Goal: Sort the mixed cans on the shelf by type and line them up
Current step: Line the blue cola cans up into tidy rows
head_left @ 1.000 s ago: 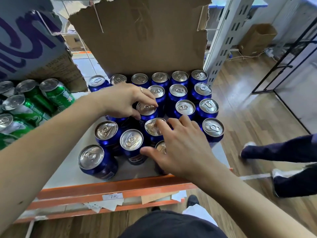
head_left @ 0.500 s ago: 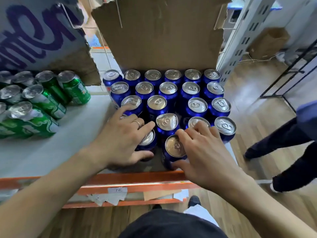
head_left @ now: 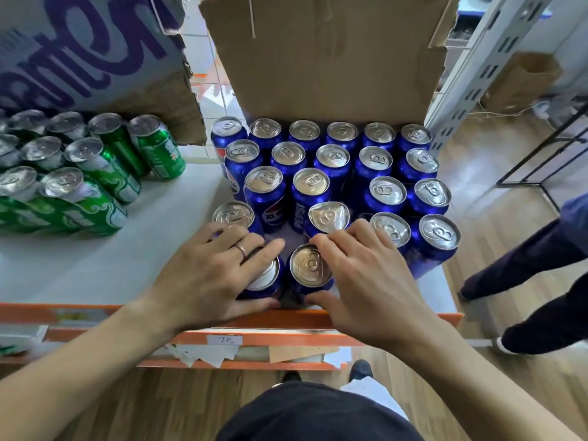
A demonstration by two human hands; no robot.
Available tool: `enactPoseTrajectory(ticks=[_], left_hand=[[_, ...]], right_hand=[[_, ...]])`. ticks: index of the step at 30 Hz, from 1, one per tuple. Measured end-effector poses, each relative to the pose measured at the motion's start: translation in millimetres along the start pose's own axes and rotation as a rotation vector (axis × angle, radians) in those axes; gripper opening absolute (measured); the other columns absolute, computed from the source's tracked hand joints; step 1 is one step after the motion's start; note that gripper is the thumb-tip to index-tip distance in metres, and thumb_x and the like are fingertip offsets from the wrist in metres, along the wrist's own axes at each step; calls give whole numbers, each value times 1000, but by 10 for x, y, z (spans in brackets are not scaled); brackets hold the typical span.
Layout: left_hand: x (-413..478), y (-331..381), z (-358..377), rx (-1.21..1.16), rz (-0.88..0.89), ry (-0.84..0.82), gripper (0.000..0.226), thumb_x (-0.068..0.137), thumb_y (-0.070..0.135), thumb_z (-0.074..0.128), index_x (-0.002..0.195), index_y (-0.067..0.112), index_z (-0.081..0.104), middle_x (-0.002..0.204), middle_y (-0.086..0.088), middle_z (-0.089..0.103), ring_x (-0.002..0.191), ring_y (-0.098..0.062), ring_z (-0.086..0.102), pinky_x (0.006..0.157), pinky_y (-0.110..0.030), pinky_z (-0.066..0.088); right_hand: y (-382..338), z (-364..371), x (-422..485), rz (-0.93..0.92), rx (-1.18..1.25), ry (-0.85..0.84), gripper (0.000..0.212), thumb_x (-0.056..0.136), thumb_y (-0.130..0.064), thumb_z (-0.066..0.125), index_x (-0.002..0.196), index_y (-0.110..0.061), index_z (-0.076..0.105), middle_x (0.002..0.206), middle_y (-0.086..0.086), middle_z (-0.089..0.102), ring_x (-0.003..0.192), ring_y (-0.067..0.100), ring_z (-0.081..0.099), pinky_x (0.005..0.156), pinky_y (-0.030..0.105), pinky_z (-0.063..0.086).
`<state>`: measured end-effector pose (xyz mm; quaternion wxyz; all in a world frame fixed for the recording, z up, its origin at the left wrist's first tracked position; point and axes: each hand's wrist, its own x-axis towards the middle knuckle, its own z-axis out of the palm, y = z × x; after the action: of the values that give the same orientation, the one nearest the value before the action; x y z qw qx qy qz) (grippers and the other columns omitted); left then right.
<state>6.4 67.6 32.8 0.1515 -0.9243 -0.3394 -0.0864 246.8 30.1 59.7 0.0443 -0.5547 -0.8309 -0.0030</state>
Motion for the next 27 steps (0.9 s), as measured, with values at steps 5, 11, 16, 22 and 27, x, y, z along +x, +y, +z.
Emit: enactPoseTrajectory(ticks=[5, 11, 16, 22, 27], left_hand=[[66, -80, 11, 17, 57, 42, 69, 90, 67, 50, 126, 10, 64, 103, -6, 68, 94, -28, 63, 84, -43, 44], [37, -143, 27, 30, 125, 64, 69, 88, 67, 54, 123, 9, 65, 97, -8, 66, 92, -29, 58, 81, -42, 43], [105, -58, -144, -39, 48, -6, 76, 87, 72, 46, 134, 14, 61, 118, -6, 66, 108, -28, 60, 94, -47, 38], [549, 463, -185, -41, -139, -153, 103, 77, 86, 37, 138, 4, 52, 105, -10, 69, 100, -30, 62, 102, -51, 38], [547, 388, -102, -17, -83, -144, 84, 80, 67, 54, 140, 8, 53, 86, -16, 58, 85, -35, 54, 100, -49, 41]], right_hand=[[181, -147, 59, -45, 93, 27, 63, 78, -69, 48, 120, -25, 65, 112, -9, 61, 99, 21, 48, 80, 37, 42], [488, -253, 335, -32, 108, -139, 66, 87, -32, 59, 148, -37, 34, 148, -14, 39, 130, 19, 27, 102, 41, 24], [514, -168, 440, -61, 59, -23, 54, 88, -43, 65, 138, -33, 48, 122, -14, 63, 116, 16, 39, 92, 37, 20], [542, -153, 344, -33, 81, 80, 48, 84, -42, 70, 130, -32, 59, 107, -13, 69, 110, 16, 48, 95, 39, 21], [543, -113, 311, -37, 90, 94, 44, 82, -38, 72, 125, -32, 64, 103, -15, 70, 104, 17, 50, 94, 42, 25]])
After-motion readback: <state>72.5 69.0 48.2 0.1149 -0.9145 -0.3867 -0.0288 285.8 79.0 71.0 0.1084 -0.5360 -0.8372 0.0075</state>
